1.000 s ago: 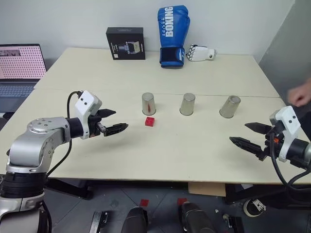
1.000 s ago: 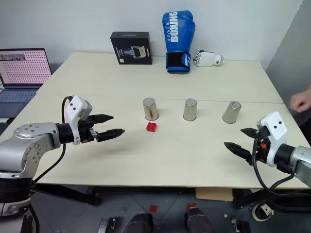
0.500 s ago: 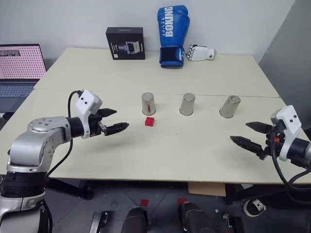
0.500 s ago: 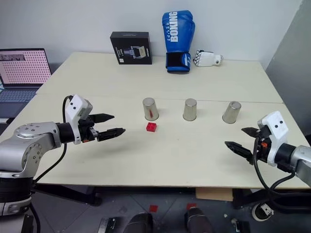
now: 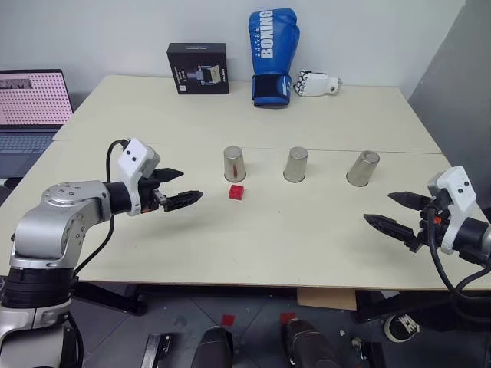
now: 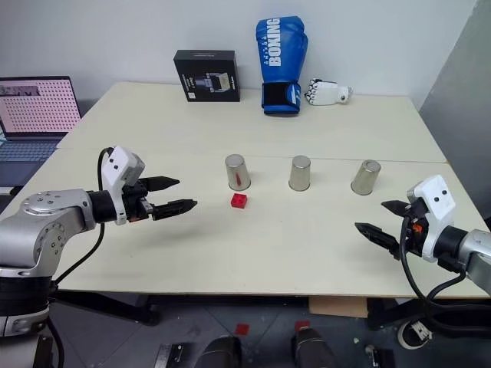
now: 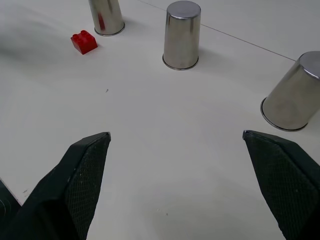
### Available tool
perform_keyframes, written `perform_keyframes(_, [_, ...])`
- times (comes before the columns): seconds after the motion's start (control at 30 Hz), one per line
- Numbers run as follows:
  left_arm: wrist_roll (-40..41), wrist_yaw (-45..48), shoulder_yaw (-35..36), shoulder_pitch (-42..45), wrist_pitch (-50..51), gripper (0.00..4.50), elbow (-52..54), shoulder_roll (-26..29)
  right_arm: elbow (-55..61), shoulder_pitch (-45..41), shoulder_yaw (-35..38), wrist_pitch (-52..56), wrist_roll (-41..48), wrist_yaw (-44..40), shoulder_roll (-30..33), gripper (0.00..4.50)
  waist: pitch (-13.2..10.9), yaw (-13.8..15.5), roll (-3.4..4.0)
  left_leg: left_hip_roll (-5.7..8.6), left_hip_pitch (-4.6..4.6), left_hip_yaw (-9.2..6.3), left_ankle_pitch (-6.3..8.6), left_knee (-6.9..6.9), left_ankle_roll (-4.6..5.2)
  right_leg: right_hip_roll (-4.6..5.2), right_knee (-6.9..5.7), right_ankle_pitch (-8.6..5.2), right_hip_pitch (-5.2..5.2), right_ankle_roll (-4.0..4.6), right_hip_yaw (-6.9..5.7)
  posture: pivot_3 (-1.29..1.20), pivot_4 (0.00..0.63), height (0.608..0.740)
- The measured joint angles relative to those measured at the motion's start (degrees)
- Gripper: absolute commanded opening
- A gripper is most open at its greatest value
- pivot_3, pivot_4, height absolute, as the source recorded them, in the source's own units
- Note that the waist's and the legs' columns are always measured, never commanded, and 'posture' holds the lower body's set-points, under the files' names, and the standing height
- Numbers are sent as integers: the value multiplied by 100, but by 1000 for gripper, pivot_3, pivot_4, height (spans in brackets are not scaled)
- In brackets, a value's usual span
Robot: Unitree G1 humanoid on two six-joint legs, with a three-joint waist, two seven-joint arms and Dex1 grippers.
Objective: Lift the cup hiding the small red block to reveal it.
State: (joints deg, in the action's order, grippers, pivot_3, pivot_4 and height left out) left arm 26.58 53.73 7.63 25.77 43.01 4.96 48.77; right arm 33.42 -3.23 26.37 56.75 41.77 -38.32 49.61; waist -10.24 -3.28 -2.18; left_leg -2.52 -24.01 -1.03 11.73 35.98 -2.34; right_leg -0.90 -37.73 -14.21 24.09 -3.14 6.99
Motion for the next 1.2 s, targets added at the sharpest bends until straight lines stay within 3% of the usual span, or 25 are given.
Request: perform_keyframes(1.2, [-28,83,-72,0,-204,4482,-72,0,0,-1,0,-8,-6,4,0,4500,0,1,0,0,1,0,0,3,0,-1,-7,1,-1,-1,0,0,150,740])
